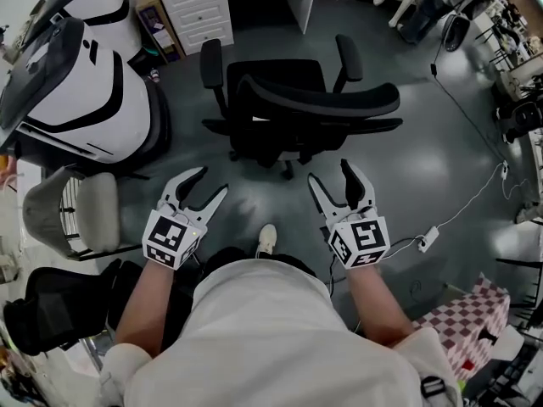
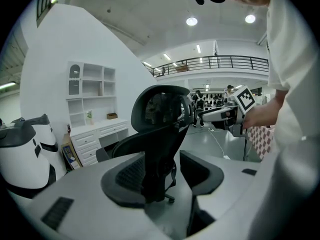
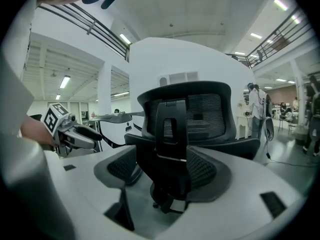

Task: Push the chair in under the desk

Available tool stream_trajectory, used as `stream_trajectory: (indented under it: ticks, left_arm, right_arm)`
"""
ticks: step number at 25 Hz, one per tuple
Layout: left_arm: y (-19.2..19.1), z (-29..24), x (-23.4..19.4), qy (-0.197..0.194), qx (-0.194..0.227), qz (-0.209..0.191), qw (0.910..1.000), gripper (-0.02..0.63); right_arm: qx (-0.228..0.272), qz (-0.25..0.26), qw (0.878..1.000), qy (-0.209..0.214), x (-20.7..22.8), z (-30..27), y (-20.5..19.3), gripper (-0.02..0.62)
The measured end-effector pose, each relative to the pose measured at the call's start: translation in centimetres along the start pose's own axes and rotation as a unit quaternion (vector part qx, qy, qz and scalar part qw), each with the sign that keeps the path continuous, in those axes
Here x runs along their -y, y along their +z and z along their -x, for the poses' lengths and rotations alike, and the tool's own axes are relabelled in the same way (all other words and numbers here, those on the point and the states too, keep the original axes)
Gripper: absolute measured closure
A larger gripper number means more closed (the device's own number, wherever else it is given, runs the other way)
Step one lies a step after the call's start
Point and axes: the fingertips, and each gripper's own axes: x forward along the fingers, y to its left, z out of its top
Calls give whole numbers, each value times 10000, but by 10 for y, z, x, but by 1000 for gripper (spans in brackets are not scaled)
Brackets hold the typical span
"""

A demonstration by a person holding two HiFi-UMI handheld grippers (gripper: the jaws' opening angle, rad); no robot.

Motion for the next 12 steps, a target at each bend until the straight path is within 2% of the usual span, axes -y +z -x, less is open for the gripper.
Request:
stream_trajectory:
  ticks: [5, 12]
  left_arm:
    - [7, -17, -29, -11, -28, -121, 9999, 382]
    - [17, -50, -65, -292, -100, -581, 9978, 356]
  right_arm:
    - [-11, -146, 9997, -181, 7, -19, 8, 267]
    - [-8, -196, 9983, -556, 20, -41, 24, 265]
